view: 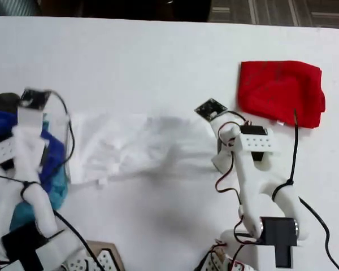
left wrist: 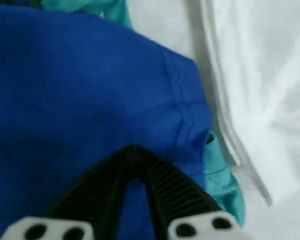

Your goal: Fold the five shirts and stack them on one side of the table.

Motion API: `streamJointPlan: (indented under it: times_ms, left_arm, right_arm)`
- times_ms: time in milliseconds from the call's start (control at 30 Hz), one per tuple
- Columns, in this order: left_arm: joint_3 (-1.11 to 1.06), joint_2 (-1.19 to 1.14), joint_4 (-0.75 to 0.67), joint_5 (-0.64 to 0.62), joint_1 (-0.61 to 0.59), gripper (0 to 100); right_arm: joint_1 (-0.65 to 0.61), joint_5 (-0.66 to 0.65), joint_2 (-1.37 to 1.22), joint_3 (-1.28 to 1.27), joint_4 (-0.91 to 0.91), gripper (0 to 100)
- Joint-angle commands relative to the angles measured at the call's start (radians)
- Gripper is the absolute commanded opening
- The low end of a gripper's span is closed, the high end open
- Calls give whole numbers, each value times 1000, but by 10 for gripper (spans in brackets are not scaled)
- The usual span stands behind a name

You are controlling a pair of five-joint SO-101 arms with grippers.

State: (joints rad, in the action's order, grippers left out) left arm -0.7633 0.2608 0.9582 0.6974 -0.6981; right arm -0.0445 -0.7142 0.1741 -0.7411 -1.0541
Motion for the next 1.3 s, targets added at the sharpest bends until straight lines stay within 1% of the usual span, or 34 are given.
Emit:
streamJointPlan:
  times_ms: [0,167,267,333,433,533,600,667,733,867,967,1067,1200,1267]
  left_arm:
    - [-102,5,-158,110,-110,25]
    - [-180,3,-267,249,-245,25]
    - [-177,-17,-322,301,-321,25]
    - [-150,-64,-388,327,-379,25]
    - [-56,-178,-465,330,-466,25]
    - [65,-304,-470,319,-522,25]
    - [140,-368,-451,259,-542,25]
    - [214,-397,-382,199,-551,25]
    - [285,-399,-281,140,-548,25]
    - [446,-399,-101,-2,-543,25]
    - [564,-399,64,-64,-511,25]
    - [648,-400,242,-75,-417,25]
    - [736,-399,453,-129,-247,25]
    - [773,-399,535,-166,-158,25]
  right_arm:
    - [2,8,58,34,4,22]
    - [2,8,58,43,-15,22]
    - [5,8,58,43,-16,22]
    - [8,8,58,43,-16,22]
    - [8,8,58,43,-16,22]
    - [4,8,58,43,-16,22]
    - [4,8,59,48,-16,22]
    - [4,9,59,60,-18,22]
    - [5,9,59,74,-27,22]
    - [-4,9,59,130,-97,22]
    - [-7,9,59,175,-145,22]
    - [-8,9,59,199,-156,22]
    - [-8,9,59,201,-151,22]
    - [-8,9,59,201,-151,22]
